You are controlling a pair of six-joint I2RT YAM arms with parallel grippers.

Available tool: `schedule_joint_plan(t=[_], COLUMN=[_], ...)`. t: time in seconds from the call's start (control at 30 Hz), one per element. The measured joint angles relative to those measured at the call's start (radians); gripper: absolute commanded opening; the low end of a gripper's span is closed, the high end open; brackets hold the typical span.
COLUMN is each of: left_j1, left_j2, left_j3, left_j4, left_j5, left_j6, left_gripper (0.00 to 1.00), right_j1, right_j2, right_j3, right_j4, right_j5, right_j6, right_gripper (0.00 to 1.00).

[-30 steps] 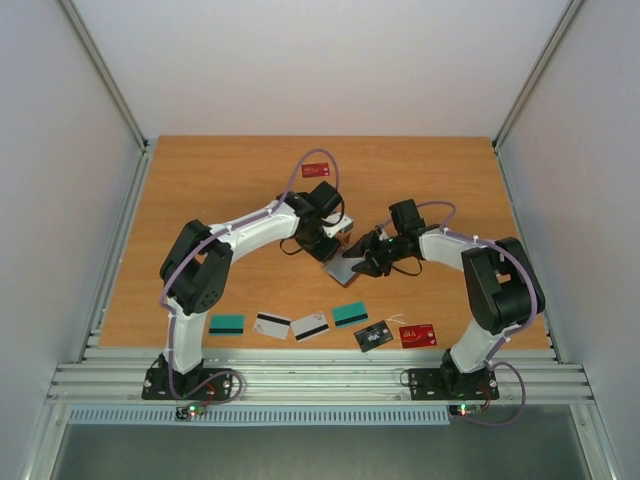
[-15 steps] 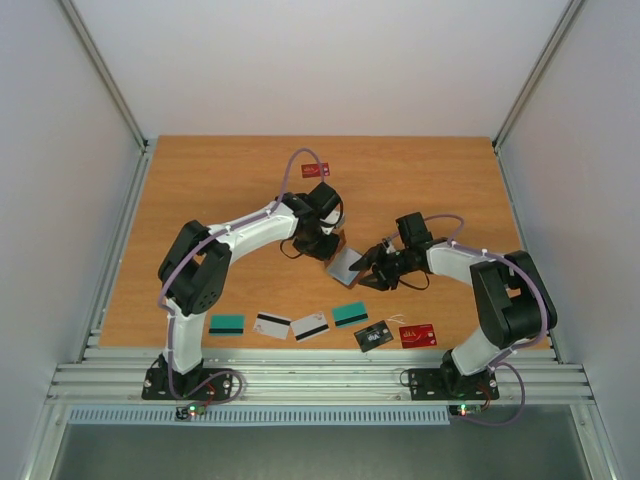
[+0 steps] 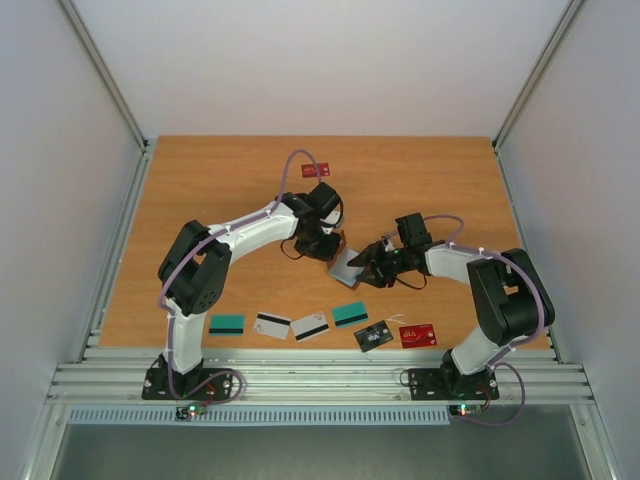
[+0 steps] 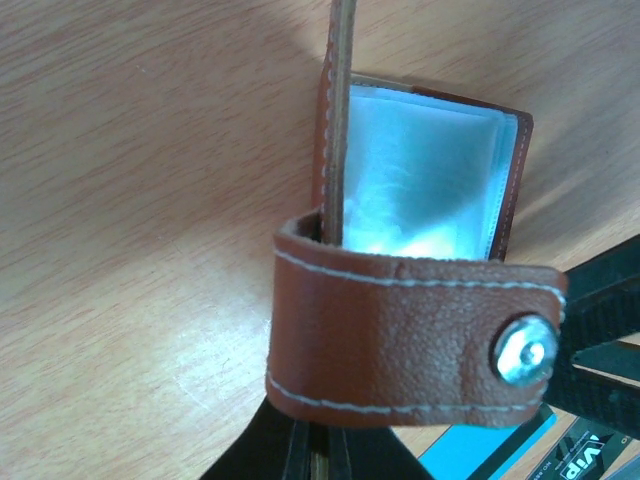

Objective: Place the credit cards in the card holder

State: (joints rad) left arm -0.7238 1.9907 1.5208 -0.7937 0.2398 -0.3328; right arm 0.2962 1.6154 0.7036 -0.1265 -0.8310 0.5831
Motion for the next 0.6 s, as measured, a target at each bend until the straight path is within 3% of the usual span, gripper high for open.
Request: schedule_joint_plan(t=[0.6], left_j1=[0.002], left_j2=[0.000], left_j3=[0.000], left_j4=[0.000], left_j5=[0.027], left_j6=[-0.027], left_gripper=[0.03], right_j1=[0.002], right_j2=[0.040], right_j3=[-0.001], right_j4=[0.025], right_j5=[0.000], right_j6=[0.000], right_gripper=[0.49])
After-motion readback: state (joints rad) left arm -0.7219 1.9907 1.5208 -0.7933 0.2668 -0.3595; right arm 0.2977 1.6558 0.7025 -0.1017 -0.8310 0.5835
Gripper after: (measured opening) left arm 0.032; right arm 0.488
